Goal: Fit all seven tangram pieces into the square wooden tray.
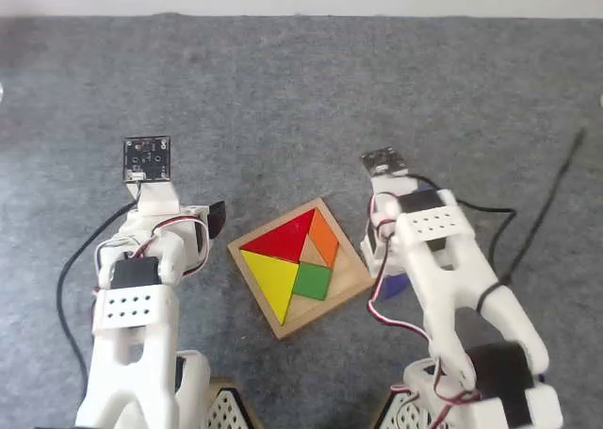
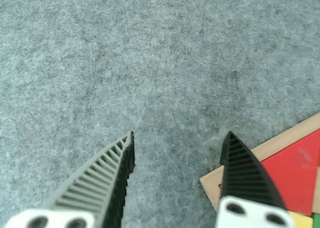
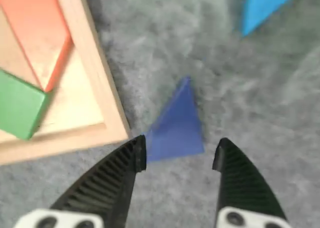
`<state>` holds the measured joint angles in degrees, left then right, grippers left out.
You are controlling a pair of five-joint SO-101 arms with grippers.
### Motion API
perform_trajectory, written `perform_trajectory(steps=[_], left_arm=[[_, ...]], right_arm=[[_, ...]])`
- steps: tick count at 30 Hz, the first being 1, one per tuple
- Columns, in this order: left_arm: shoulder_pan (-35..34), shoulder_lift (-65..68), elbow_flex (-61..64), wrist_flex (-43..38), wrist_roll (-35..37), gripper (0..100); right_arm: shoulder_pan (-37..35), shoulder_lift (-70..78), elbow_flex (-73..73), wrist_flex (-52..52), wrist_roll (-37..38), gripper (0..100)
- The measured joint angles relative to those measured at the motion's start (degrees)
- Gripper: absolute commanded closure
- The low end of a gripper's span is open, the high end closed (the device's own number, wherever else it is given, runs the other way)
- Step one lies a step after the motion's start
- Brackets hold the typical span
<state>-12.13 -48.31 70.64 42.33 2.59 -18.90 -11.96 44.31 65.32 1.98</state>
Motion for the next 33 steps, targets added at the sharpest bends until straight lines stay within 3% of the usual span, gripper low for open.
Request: perform_trajectory(steps=[15, 23, 33], left_arm=[[0.0, 0.0, 0.0, 0.0, 0.0, 73], [0.0, 0.0, 0.0, 0.0, 0.0, 73], [0.0, 0.0, 0.0, 0.0, 0.0, 73]], right_arm=[[1.5, 5.3, 0.4, -3.5, -1.0, 81.4], [1.6, 5.3, 0.8, -1.1, 0.2, 72.4], [1.8, 1.1, 6.7, -3.0, 0.3, 72.1]])
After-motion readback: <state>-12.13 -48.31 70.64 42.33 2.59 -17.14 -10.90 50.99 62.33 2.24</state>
